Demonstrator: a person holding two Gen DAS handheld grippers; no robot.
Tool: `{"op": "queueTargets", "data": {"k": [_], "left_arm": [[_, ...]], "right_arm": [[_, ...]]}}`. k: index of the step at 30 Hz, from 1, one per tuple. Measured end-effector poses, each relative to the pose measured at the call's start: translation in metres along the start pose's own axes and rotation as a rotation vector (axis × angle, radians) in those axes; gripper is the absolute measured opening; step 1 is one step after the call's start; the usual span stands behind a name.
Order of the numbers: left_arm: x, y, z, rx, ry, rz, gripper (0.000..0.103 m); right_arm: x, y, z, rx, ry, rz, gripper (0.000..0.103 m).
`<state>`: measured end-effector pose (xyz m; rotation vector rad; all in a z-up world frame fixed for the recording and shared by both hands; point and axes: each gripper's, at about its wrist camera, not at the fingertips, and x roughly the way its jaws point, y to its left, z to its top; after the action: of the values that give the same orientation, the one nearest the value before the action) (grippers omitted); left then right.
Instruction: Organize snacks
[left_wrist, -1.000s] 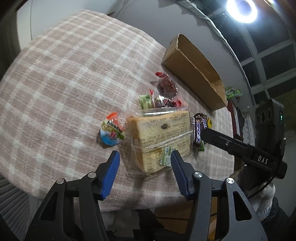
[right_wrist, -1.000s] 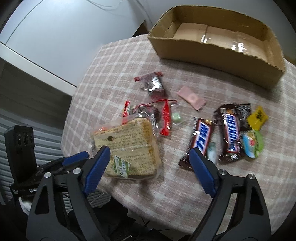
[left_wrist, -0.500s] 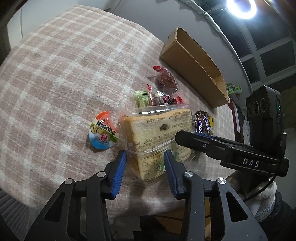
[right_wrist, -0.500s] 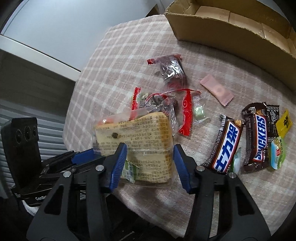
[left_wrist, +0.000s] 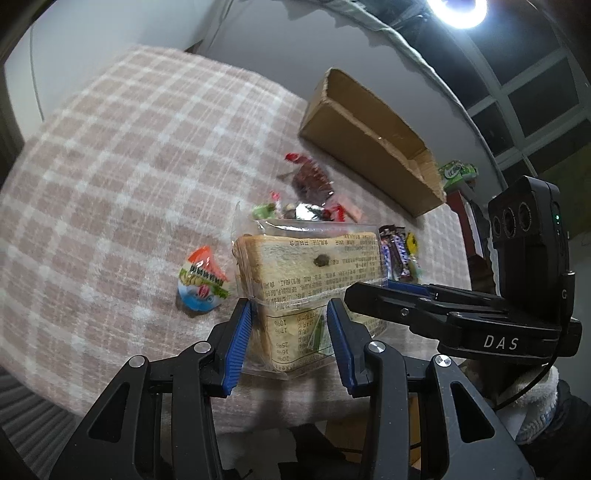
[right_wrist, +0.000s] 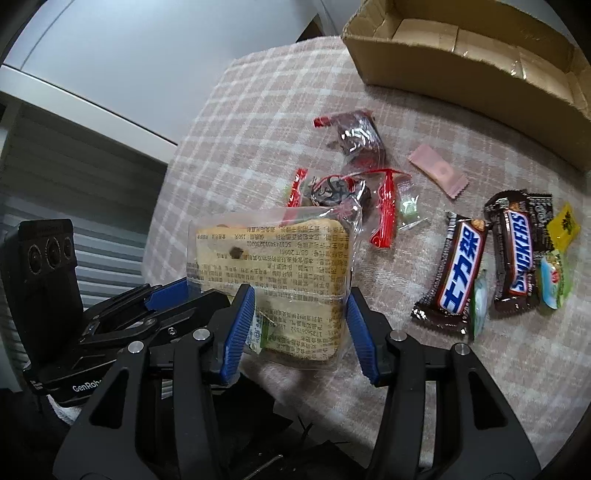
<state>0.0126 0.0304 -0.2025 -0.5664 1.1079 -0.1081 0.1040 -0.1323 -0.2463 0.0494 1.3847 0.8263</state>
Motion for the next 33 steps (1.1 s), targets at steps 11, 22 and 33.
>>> {"op": "queueTargets", "data": {"k": [11, 22, 33], "left_arm": [[-0.020, -0.041, 0.033, 0.087, -0.080, -0.054, 0.039], [-0.005, -0.088, 0.092, 0.210, -0.123, -0.112, 0.039], [0.029, -0.121, 0.145, 0.284, -0.131, -0.122, 0.039]], "right_arm": [[-0.056, -0.001, 0.014, 0.029, -0.114, 0.000, 0.053], [-0.107, -0.029, 0.050, 0.075, -0.233, -0.037, 0.053], [-0.125, -0.060, 0.088, 0.106, -0.291, -0.083, 0.053]]}}
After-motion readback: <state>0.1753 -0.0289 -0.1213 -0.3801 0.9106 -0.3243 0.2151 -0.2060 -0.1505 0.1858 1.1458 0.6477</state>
